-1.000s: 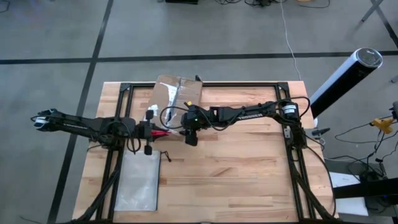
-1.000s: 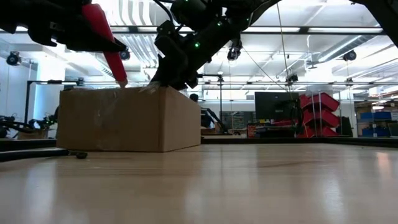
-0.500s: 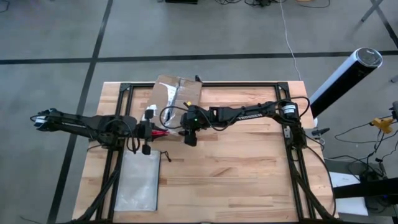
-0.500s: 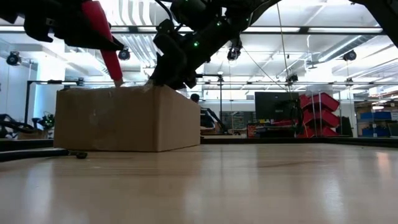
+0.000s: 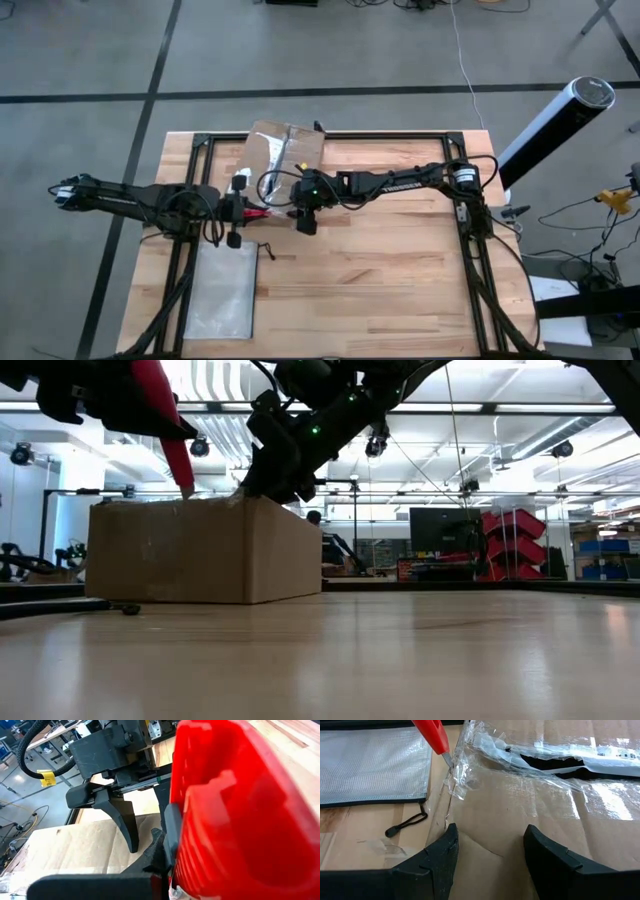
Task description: Unpack boxes
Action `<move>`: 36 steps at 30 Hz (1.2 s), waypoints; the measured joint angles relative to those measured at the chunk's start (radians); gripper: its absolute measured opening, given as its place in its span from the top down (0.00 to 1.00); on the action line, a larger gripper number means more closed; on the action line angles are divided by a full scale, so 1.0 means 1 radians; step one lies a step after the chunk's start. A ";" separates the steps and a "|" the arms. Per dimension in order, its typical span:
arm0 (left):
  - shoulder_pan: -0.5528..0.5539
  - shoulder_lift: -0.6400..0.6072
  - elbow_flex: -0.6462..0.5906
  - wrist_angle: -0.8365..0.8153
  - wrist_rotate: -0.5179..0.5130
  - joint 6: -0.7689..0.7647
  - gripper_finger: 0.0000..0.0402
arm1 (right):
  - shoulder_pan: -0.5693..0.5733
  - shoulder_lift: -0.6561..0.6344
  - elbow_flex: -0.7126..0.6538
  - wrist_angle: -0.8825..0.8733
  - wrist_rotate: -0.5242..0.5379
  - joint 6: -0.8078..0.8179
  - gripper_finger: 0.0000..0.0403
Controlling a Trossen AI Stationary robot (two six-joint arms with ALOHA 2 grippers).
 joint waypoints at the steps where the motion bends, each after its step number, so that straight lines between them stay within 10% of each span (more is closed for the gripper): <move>1: 0.000 -0.002 0.001 -0.007 -0.006 -0.001 0.93 | 0.000 0.000 0.000 -0.002 0.000 -0.001 0.51; 36: -0.018 -0.024 0.031 -0.001 0.000 -0.048 0.93 | 0.000 -0.001 -0.006 -0.029 -0.001 -0.011 0.51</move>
